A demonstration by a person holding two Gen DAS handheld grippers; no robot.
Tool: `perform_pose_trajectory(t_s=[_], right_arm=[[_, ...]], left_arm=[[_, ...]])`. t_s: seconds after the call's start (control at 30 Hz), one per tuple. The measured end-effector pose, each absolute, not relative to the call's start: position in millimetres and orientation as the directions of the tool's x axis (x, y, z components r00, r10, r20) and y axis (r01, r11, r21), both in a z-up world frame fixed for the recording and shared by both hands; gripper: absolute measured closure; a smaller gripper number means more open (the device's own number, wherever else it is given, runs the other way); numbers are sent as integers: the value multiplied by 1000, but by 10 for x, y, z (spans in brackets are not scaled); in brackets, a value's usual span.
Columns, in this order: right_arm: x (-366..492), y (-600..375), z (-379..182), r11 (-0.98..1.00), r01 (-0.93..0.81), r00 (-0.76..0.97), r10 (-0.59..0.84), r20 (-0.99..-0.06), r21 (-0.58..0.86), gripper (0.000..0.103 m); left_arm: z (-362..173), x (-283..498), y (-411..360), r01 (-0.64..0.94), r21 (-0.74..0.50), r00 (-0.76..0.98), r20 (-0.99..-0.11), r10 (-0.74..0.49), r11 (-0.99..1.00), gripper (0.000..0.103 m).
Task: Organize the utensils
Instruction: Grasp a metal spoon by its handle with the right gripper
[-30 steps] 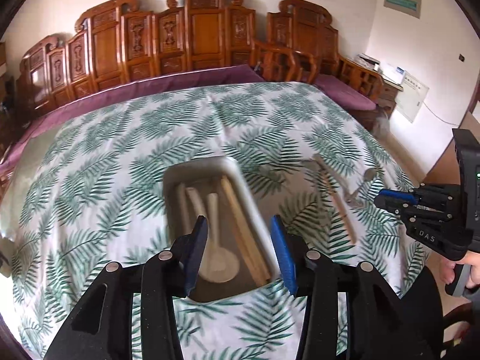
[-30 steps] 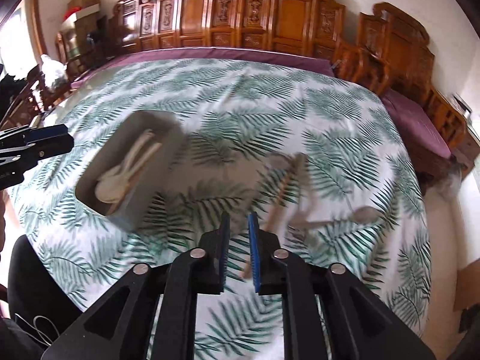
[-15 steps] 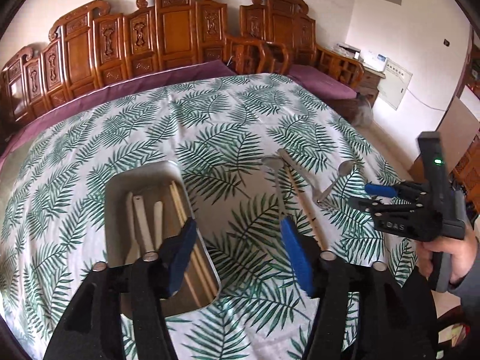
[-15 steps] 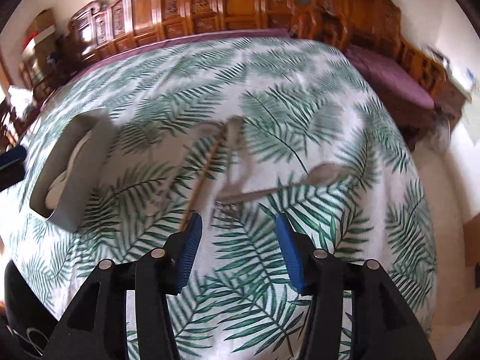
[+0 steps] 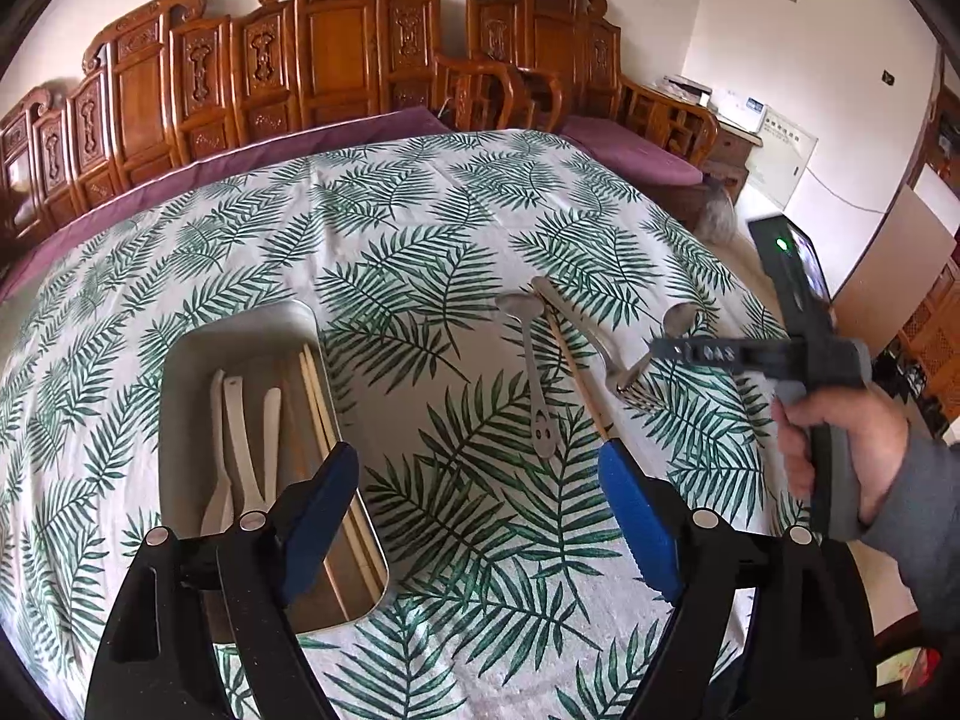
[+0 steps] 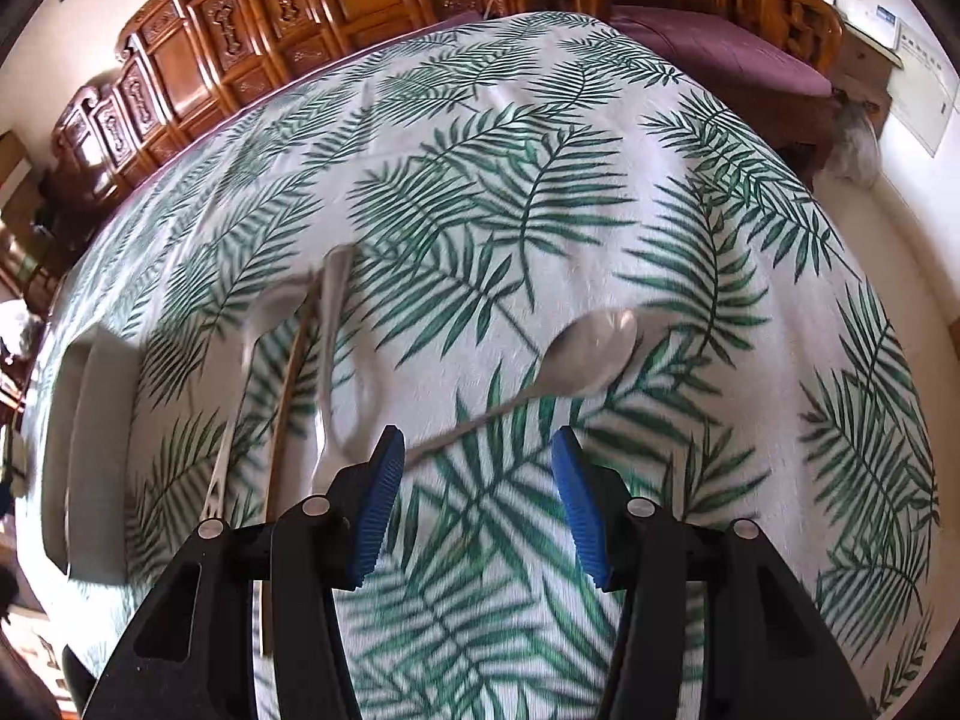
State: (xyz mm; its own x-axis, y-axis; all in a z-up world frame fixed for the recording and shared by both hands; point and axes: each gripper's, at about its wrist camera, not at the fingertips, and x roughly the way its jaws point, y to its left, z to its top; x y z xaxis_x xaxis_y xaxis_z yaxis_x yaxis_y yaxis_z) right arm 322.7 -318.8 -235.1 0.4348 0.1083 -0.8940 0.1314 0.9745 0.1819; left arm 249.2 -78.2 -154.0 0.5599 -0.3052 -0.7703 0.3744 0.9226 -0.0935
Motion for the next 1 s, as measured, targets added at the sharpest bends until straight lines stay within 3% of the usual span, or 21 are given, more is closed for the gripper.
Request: perform_pose_trajectory(t_s=[0.2, 0.43, 0.5, 0.67, 1.0], right_arm=[[3443, -3098, -2413, 987, 158, 404, -47, -913, 19, 49], [3504, -3106, -2429, 980, 198, 396, -89, -914, -10, 50], [3502, -3108, -2420, 980, 201, 396, -92, -914, -12, 70], [3453, -3167, -2398, 984, 179, 387, -91, -918, -22, 97], [3304, -3338, -2383, 995, 102, 383, -27, -924, 13, 100]], left_arm=[[-1578, 2494, -772, 373, -97, 554, -775, -306, 923, 24], [-1575, 2493, -737, 368, -97, 555, -775, -302, 925, 24], [-1575, 2488, -738, 368, -96, 555, -775, -302, 925, 24], [-1578, 2482, -743, 369, -95, 555, -776, -301, 925, 23], [-1674, 2601, -943, 381, -86, 535, -791, -296, 920, 23]])
